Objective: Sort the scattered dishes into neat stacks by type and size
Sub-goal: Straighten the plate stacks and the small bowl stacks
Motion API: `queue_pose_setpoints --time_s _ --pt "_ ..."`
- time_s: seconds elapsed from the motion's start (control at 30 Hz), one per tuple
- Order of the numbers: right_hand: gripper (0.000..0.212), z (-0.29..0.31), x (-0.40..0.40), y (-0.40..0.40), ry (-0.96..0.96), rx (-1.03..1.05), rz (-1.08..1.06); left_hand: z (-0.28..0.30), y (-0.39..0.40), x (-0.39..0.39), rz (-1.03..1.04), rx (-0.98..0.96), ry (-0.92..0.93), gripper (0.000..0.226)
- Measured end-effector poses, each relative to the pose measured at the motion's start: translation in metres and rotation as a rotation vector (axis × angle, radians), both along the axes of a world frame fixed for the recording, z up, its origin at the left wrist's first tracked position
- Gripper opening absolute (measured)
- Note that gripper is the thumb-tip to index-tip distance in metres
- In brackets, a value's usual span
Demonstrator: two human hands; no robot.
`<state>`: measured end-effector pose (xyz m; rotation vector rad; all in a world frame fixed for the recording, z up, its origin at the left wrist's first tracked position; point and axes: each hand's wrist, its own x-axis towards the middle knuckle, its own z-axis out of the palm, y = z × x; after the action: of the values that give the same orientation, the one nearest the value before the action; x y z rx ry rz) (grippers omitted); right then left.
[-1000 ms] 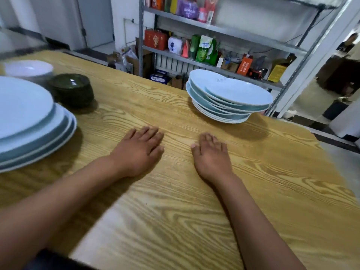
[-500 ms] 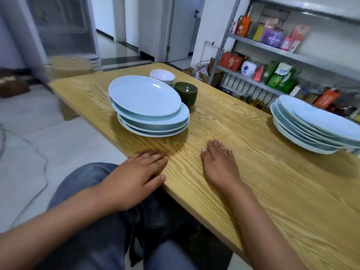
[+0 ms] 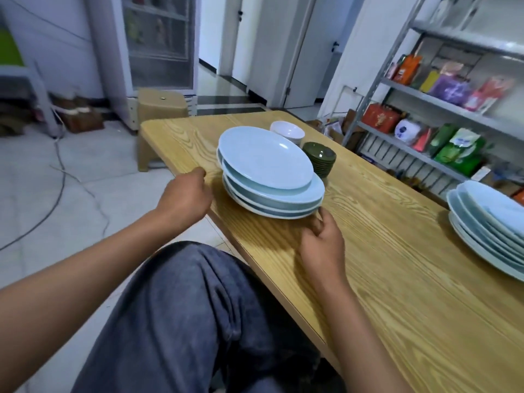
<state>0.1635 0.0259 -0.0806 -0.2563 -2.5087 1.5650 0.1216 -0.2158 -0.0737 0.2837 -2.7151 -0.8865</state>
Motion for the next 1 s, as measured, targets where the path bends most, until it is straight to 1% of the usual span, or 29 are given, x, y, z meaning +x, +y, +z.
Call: queue_pose_setpoints --time_s 0.03,0.1,0.13,0.2,0.27,0.3,0.4,0.47,0.57,0.67,0.7,0.83,1.0 --pt "0.061 0.001 -0.002 -0.004 0.014 -0.014 0.006 0.004 -0.001 -0.009 0.027 0.181 0.005 0.027" --pt "0.059 0.002 -0.007 -0.01 0.022 -0.068 -0.014 0.017 0.007 -0.024 0.029 0.672 -0.035 0.027" --pt "0.06 0.001 -0.007 -0.012 0.013 -0.106 -0.033 0.022 0.013 -0.032 0.018 0.881 -0.067 0.026" --pt "0.064 0.0 -0.008 -0.014 0.0 -0.173 -0.042 0.028 0.022 -0.038 0.047 1.161 -0.11 0.022" --pt "0.069 0.001 -0.009 -0.012 -0.009 -0.223 -0.051 0.029 0.023 -0.036 0.071 1.34 -0.121 0.021" --pt "0.068 0.002 -0.01 -0.01 -0.013 -0.248 -0.059 0.029 0.02 -0.033 0.064 1.391 -0.127 0.025" --pt "0.064 0.009 -0.009 -0.007 -0.013 -0.312 -0.062 0.022 0.011 -0.033 0.022 1.495 -0.145 0.049" --pt "0.059 0.011 -0.008 -0.005 0.005 -0.313 -0.062 0.019 0.008 -0.03 -0.024 1.506 -0.172 0.053" --pt "0.055 0.009 -0.013 -0.001 0.013 -0.243 -0.056 0.022 0.009 -0.025 -0.068 1.452 -0.211 0.047" --pt "0.051 0.011 -0.013 0.002 -0.006 -0.236 -0.101 0.026 0.015 -0.018 -0.112 1.367 -0.263 0.033" --pt "0.048 0.012 -0.012 0.005 -0.005 -0.232 -0.115 0.026 0.016 -0.015 -0.137 1.336 -0.288 0.032" --pt "0.041 0.017 -0.001 0.014 0.0 -0.232 -0.138 0.02 0.02 -0.006 -0.262 1.219 -0.331 0.043" --pt "0.043 0.019 0.016 0.03 0.005 -0.28 -0.174 0.012 0.032 0.003 -0.326 1.203 -0.319 0.039"
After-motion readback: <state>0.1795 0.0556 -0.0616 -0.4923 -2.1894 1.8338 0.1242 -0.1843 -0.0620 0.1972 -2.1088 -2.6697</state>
